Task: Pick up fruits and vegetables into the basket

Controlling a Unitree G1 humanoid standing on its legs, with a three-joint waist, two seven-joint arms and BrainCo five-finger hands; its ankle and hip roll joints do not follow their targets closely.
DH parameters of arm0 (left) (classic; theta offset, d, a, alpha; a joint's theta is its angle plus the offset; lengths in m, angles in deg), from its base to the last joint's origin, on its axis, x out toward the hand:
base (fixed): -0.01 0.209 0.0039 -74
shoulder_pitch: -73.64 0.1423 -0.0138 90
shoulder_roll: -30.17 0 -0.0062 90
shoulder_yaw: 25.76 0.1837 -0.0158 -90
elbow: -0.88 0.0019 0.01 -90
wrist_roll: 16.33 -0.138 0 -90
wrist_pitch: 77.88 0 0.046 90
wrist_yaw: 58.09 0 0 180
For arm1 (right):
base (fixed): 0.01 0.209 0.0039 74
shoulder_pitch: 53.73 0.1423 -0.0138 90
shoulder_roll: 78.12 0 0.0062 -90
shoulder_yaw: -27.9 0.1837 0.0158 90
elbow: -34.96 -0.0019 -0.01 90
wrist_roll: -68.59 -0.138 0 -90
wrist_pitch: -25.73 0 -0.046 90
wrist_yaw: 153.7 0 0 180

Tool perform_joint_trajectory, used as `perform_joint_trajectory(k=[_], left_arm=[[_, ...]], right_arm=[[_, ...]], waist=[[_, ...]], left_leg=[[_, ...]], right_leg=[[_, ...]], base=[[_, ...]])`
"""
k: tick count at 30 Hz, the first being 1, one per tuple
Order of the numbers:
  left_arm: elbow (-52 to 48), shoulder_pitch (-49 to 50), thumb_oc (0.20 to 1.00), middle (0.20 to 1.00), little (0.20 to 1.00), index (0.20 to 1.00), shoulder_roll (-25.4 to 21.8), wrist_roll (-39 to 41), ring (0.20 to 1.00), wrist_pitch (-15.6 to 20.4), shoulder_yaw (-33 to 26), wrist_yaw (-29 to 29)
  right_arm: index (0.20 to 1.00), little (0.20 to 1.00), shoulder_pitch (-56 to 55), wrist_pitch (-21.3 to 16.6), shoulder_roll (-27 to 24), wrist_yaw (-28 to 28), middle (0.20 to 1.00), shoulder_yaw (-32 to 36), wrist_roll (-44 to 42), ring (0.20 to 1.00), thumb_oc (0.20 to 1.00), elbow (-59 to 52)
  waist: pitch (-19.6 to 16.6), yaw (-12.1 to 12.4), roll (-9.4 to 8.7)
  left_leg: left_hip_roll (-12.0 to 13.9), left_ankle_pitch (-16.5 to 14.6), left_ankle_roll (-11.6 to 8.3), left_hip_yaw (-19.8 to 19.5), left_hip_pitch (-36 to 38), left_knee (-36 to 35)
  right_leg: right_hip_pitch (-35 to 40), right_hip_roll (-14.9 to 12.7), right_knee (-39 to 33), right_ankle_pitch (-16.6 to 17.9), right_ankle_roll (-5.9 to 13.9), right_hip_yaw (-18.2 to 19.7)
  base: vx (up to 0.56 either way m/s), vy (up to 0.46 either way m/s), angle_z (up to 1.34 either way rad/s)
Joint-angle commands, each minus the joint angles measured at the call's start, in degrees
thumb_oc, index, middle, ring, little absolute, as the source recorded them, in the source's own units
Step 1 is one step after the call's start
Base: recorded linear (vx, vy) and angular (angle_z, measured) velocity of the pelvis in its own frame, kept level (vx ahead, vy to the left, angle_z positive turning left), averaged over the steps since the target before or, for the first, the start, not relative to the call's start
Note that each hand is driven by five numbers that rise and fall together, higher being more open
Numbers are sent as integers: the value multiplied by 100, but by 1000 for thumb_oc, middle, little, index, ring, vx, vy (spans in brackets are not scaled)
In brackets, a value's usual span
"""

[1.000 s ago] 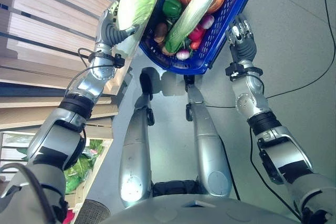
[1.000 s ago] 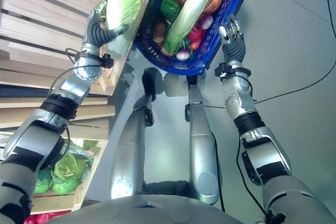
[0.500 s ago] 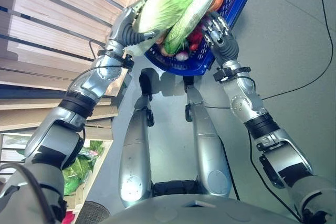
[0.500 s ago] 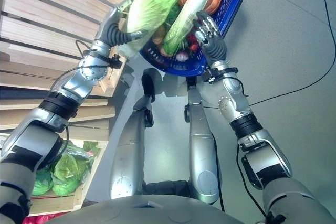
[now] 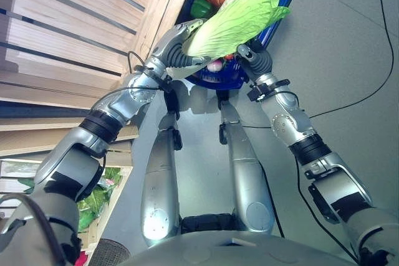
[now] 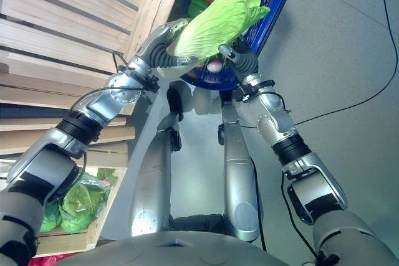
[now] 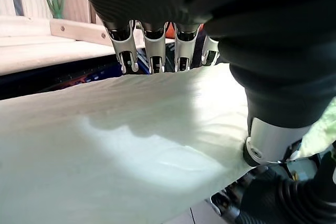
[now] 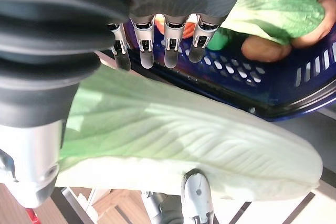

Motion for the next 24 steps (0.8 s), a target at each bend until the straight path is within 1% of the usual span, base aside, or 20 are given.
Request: perform_joint_trajectory(k=[1,6,11,15,19,21,22,23,24], left_arm=[[-715,-96,200,200,200,200,3,-102,200,286,237,259],[-695,-103,200,200,200,200,-24,-25,200,91,337,461],[-662,-138,200,200,200,200,-51,102,200,-151,440,778],[-644,-154,200,200,200,200,-109,240,200,-247,504,1172],[-709,-179,200,200,200,200,-145,378,200,-453,592,1406],[-719,-169,200,200,200,200,-139,402,200,-501,595,1482],[-717,-169,200,200,200,200,-138,443,200,-562,611,1575],[-725,-167,200,200,200,200,-144,460,200,-589,610,1622],[-721,-166,200,200,200,200,-144,460,200,-612,630,1650]], right_arm=[[1000,1000,42,-118,-91,-245,1000,-71,-202,1000,1000,-749],[1000,1000,17,-43,-74,-549,1000,-96,-442,1000,1000,-811],[1000,1000,28,14,-80,-752,1000,-136,-514,1000,1000,-942],[1000,1000,57,5,-121,-850,1000,-133,-701,1000,1000,-1005],[1000,1000,47,-38,-101,-887,1000,-139,-784,1000,1000,-1089],[1000,1000,42,-60,-85,-903,1000,-134,-800,1000,1000,-1115],[686,686,51,-160,-85,-934,686,-144,-828,686,686,-1131],[200,200,49,-175,-84,-917,200,-138,-846,200,200,-1154],[200,200,54,-204,-77,-913,200,-133,-857,200,200,-1160]], waist=[[-190,84,-59],[-190,85,-75],[-190,80,-88],[-190,80,-83],[-190,74,-77],[-190,74,-78],[-190,71,-79],[-190,71,-77],[-190,71,-76]], left_leg=[[-162,97,-223,-57,100,-398],[-152,51,-221,-49,94,-369],[-150,60,-224,-50,82,-377],[-153,63,-225,-54,70,-369],[-145,62,-228,-53,68,-376],[-148,62,-225,-53,63,-376],[-148,66,-223,-50,58,-383],[-153,64,-223,-58,54,-380],[-154,65,-224,-60,52,-378]], right_leg=[[211,49,340,-362,323,-559],[193,42,364,-382,338,-559],[184,32,337,-357,349,-563],[170,22,332,-338,354,-570],[182,13,308,-336,357,-568],[176,11,301,-327,358,-571],[168,10,290,-318,356,-574],[168,8,287,-316,358,-573],[169,7,282,-311,360,-573]], base=[[0,0,0],[0,0,0],[0,0,0],[0,0,0],[0,0,0],[0,0,0],[0,0,0],[0,0,0],[0,0,0]])
